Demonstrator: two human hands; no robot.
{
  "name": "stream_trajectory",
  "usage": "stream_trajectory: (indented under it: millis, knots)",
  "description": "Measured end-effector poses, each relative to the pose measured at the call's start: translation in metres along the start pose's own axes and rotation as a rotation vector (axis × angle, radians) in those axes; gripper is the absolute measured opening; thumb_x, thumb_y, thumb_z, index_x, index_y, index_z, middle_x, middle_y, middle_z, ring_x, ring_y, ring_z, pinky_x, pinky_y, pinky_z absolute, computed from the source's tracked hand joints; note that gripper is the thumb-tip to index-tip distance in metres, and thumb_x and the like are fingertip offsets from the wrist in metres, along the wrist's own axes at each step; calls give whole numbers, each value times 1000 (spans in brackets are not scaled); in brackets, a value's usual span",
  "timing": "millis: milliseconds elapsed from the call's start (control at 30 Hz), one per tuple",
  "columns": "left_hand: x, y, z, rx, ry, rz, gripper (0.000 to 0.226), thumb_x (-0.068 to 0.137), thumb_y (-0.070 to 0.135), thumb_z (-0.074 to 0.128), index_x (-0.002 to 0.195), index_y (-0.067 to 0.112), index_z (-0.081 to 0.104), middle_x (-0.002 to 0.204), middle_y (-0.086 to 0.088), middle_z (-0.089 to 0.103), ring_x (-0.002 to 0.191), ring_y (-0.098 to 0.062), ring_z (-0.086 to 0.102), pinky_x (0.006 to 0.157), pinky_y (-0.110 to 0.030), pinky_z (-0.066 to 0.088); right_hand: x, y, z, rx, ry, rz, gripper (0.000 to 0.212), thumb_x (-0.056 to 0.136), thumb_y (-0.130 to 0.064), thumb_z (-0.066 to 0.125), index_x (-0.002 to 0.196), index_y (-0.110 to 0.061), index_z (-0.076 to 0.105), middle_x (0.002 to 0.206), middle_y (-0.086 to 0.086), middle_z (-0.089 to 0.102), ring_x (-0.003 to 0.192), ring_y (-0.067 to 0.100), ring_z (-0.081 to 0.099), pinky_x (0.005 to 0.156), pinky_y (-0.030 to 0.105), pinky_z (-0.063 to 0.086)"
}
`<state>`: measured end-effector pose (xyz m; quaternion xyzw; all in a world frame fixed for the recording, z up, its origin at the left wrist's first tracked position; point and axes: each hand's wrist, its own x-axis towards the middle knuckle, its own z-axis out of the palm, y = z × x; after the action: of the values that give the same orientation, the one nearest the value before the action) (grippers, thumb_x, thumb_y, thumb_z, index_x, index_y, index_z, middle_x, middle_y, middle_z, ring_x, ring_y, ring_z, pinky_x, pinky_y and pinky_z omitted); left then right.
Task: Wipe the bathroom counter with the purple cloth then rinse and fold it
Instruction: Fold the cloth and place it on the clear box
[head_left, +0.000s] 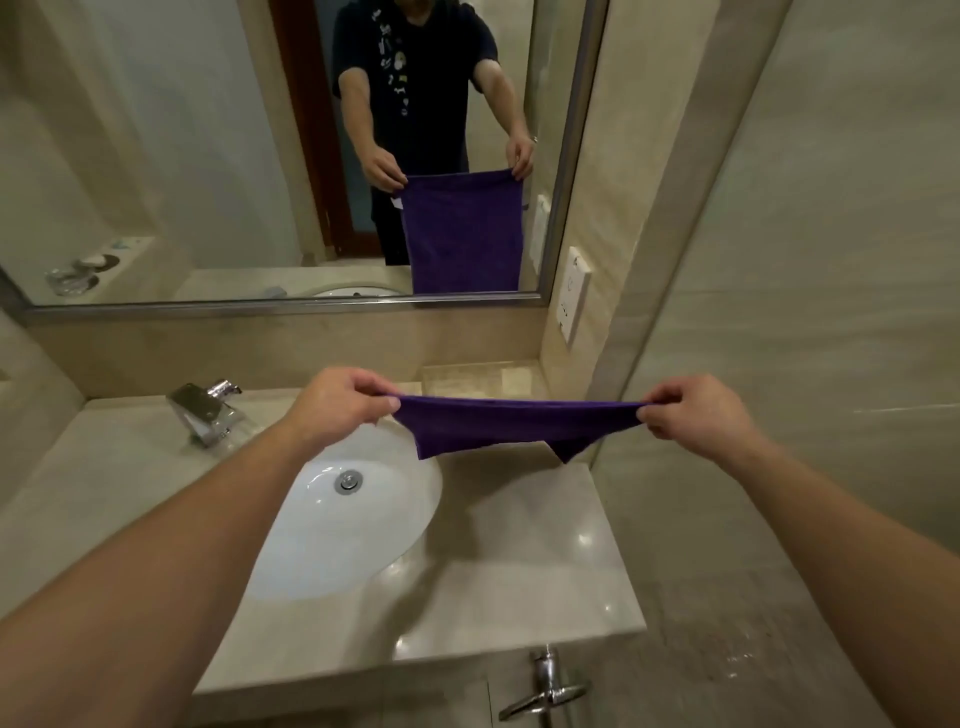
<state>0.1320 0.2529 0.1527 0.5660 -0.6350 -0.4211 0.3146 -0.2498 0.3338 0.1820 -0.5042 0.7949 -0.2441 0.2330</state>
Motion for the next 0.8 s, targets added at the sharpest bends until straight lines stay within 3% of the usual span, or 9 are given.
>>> stream_trajectory:
  millis: [100,267,367,467,600,800]
  knots:
    - [-21,-34,17,30,-65,-64,21,84,0,75,75,19,79,73,-7,70,70,-19,59,65,-27,50,-23,32,27,-43,-51,55,12,84,-16,73,74,-23,73,60,-1,70,58,14,61,54,25,42]
    - [-56,-84,39,173,-268,-171,15,83,7,78,80,20,82,73,0,76,72,-16,67,72,-31,57,-61,86,67,-121,-219,158,12,84,-16,72,73,-21,72,67,-1,72,69,18,68,64,31,53]
    - [-75,-98,45,188,-394,-249,13,86,3,73,84,13,81,71,-4,75,69,-17,70,67,-26,57,-76,105,82,-146,-350,207,10,86,-14,73,77,-18,74,70,2,73,67,16,68,65,31,57]
    - [-81,-106,43,150,-497,-339,10,87,2,73,86,9,80,75,-11,75,69,-20,69,68,-28,58,-83,112,89,-124,-451,293,11,88,-6,70,78,-11,73,68,8,68,59,19,63,60,33,57]
    - [-81,-110,40,207,-628,-411,10,90,7,71,97,6,79,92,-22,76,68,-18,69,65,-26,57,-85,109,90,-157,-558,374,9,91,-3,66,86,-7,72,78,11,65,57,19,59,50,25,53]
    - [-71,-112,35,210,-715,-463,7,90,6,70,89,6,77,77,-12,66,56,-14,57,56,-24,49,-82,100,86,-248,-654,390,6,92,-13,66,92,-10,71,83,9,66,60,18,58,53,26,50]
